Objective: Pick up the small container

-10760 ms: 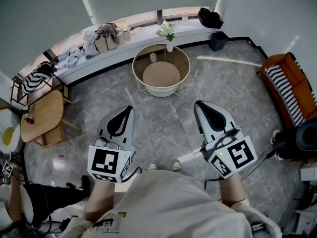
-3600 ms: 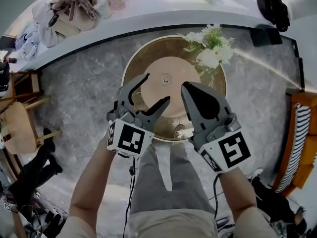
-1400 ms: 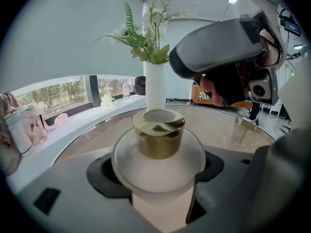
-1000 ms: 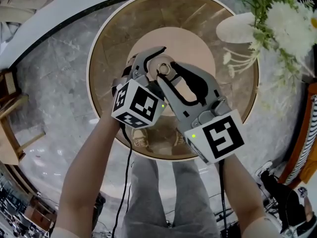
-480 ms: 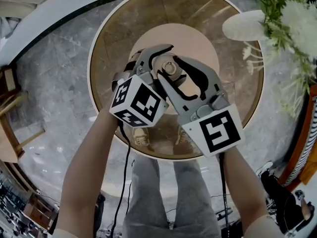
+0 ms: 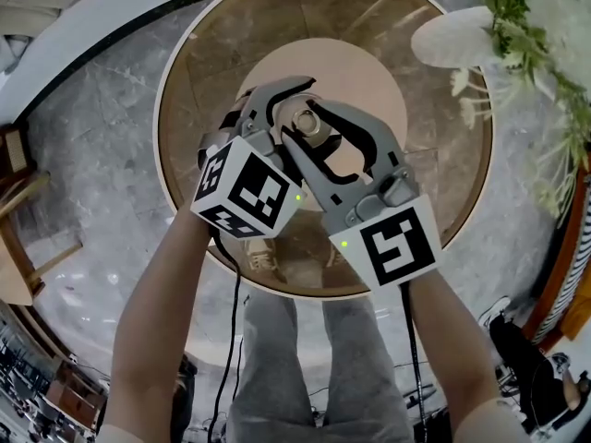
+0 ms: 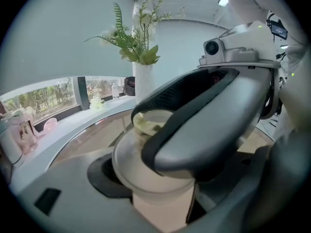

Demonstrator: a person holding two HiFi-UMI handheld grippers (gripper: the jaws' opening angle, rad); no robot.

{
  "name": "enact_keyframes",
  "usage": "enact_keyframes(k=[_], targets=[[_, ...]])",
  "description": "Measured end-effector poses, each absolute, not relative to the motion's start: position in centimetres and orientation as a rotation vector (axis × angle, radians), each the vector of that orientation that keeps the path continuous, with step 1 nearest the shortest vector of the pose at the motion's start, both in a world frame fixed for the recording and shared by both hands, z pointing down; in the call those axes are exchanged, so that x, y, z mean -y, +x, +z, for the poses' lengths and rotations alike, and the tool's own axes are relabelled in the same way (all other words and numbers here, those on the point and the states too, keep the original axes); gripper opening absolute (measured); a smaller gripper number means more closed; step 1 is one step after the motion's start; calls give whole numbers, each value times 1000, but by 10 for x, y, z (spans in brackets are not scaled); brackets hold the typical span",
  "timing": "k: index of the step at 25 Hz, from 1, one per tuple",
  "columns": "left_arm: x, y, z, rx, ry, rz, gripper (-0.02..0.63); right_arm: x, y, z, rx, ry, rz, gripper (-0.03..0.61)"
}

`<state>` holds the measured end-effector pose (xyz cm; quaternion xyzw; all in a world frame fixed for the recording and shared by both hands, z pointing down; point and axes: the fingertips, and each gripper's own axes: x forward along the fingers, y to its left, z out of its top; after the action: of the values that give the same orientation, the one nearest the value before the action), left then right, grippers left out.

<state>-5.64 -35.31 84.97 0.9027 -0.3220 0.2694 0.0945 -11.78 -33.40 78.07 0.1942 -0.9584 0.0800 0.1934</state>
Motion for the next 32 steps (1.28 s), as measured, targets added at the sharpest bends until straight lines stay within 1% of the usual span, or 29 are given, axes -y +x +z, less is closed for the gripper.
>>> enact_keyframes(k=[8,13,26,32], targets=[[347,-51,845,949,2615,757,341,329,-113,776,2685,502,265,135],[342,-46,819,935,2605,774,341,325,-108,749,2697,486,268,135],[314,-52,671,971,2571,787,341,296,-113,598,2752,418,230,135],[304,-58,588,997,2574,802,341,285,-120,511,2815,423,198,135]])
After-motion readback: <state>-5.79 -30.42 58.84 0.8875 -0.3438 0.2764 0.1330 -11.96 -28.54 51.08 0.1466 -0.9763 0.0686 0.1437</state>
